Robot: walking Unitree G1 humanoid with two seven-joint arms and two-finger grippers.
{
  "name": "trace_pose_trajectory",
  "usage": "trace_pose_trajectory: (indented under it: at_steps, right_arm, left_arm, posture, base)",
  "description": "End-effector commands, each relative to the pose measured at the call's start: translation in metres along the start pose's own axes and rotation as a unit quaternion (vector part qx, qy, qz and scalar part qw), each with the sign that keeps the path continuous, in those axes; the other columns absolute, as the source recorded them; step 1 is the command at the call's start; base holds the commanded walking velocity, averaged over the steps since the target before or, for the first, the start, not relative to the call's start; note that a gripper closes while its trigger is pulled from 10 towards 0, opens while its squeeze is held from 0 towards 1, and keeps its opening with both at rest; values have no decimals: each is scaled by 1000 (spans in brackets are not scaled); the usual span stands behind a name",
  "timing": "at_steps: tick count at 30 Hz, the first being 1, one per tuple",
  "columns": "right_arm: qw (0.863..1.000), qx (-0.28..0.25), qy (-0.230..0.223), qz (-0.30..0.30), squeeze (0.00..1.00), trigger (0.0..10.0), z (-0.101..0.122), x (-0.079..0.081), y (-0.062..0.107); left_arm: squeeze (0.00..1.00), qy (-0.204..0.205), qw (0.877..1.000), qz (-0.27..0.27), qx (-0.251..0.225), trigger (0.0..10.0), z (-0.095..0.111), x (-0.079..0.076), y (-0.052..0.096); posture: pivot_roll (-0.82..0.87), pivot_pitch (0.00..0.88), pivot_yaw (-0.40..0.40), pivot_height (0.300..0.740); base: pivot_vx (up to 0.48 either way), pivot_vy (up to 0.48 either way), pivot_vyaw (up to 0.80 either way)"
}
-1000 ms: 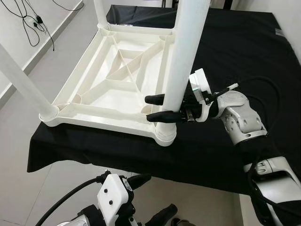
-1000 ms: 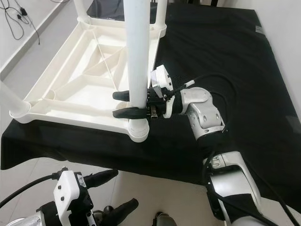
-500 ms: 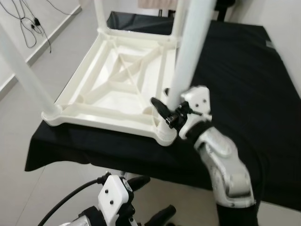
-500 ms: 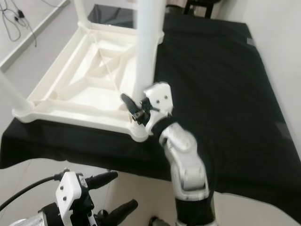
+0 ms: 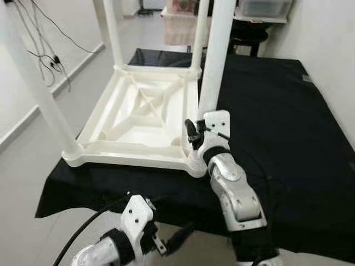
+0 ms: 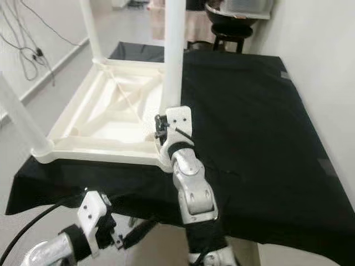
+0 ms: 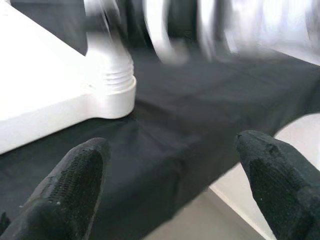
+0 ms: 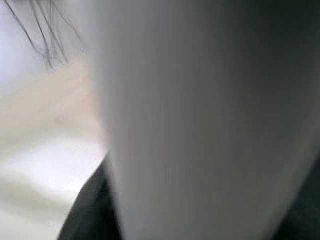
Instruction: Building children table
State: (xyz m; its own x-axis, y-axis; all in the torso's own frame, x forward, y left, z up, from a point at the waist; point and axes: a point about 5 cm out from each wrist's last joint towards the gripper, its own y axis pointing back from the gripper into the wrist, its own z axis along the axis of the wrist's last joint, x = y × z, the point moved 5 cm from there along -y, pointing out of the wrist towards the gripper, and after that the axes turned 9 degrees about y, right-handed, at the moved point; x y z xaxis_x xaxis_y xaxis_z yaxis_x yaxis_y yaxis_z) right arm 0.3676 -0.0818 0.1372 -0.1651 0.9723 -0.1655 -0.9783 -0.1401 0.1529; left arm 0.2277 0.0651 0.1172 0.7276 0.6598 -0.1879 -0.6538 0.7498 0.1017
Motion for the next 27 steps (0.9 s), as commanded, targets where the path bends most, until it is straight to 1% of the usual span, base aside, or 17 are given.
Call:
trace_pose_trajectory:
  at_steps: [1,6,7,8,9,11,12,13,14,15,16,17,18,20,22,25,27]
  right_arm:
    - [1000,28,-1,-14,1000,10000,-12,-8,-1]
    - [1000,3,-11,-22,1000,10000,-4,-21,-7]
    - [999,-21,-28,-7,1000,10000,4,-24,-12]
    - [999,-21,-28,-7,1000,10000,4,-24,-12]
    - [998,-49,-42,16,1000,10000,14,-26,-15]
    - [989,-109,-39,88,1000,10000,38,-23,-18]
    - [982,-131,-27,134,553,10000,47,-19,-16]
    - [982,-131,-27,134,553,10000,47,-19,-16]
    - [976,-142,-19,163,553,10000,52,-16,-15]
    - [976,-142,-19,163,553,10000,52,-16,-15]
    - [965,-155,2,210,0,10000,59,-15,-15]
    - [957,-162,17,241,0,10000,63,-15,-15]
    - [957,-162,17,241,0,10000,63,-15,-15]
    - [937,-167,45,303,0,10000,70,-16,-16]
    - [937,-167,45,303,0,10000,70,-16,-16]
    - [914,-157,73,368,0,10000,75,-9,-22]
    - [911,-151,79,374,0,10000,74,-8,-25]
  left_arm:
    - [0,-2,1000,4,6,10000,-5,2,0]
    - [0,-9,1000,12,0,10000,-6,8,-5]
    - [0,-13,1000,14,-3,10000,-6,10,-7]
    - [0,-13,1000,14,-3,10000,-6,10,-7]
    - [0,-15,1000,15,-5,10000,-6,11,-9]
    - [0,-20,1000,18,-9,10000,-7,14,-11]
    - [0,-23,1000,18,-11,10000,-7,15,-13]
    - [0,-23,1000,18,-11,10000,-7,15,-13]
    - [0,-25,999,18,-13,10000,-8,15,-14]
    - [0,-25,999,18,-13,10000,-8,15,-14]
    - [0,-27,999,18,-15,10000,-8,16,-16]
    - [0,-29,999,18,-17,10000,-8,17,-17]
    - [0,-29,999,18,-17,10000,-8,17,-17]
    - [0,-33,999,19,-20,10000,-8,18,-20]
    - [0,-33,999,19,-20,10000,-8,18,-20]
    - [0,-41,999,24,-26,10000,-7,20,-23]
    - [0,-42,998,27,-29,10000,-6,21,-24]
  posture:
    - [35,33,-28,740]
    - [36,9,-36,740]
    - [37,4,-40,740]
    - [37,4,-40,740]
    - [41,0,-44,740]
    - [43,0,-47,740]
    - [45,0,-52,740]
    - [45,0,-52,740]
    - [46,0,-53,740]
    - [46,0,-53,740]
    - [51,0,-63,740]
    - [52,0,-66,740]
    - [52,0,-66,740]
    - [60,0,-79,740]
    - [60,0,-79,740]
    - [76,0,-99,740]
    - [83,0,-106,740]
  base:
    - [0,0,0]
    - [0,0,0]
    - [0,0,0]
    - [0,0,0]
    - [0,0,0]
    - [0,0,0]
    - [0,0,0]
    - [0,0,0]
    - [0,0,0]
    - [0,0,0]
    - [0,0,0]
    - [0,0,0]
    - [0,0,0]
    - [0,0,0]
    - [0,0,0]
    - [0,0,0]
    - [0,0,0]
